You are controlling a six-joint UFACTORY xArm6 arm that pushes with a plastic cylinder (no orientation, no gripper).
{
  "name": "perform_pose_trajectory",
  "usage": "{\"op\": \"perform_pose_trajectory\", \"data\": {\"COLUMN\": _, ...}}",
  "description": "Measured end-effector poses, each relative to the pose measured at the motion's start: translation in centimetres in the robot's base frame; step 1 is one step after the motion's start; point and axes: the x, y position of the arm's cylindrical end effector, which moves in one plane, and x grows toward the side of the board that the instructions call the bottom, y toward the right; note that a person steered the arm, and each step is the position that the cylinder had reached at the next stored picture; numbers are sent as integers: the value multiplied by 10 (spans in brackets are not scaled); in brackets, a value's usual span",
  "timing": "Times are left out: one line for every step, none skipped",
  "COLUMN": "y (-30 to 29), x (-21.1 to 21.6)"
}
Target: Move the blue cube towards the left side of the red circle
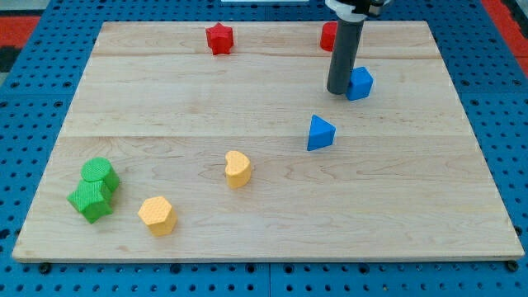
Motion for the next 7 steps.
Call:
{"op": "perform_pose_trajectory", "data": {"y": 0, "x": -12}}
{"op": "perform_pose_trajectory", "data": {"y": 0, "x": -14}}
{"op": "perform_pose_trajectory", "data": {"y": 0, "x": -14}}
{"op": "perform_pose_trajectory", "data": {"y": 11, "x": -14}}
{"op": "perform_pose_trajectory", "data": {"y": 28, "x": 5}}
{"op": "perform_pose_trajectory", "data": {"y": 25, "x": 41}}
{"op": "perform_pose_trajectory", "data": {"y": 44, "x": 59}}
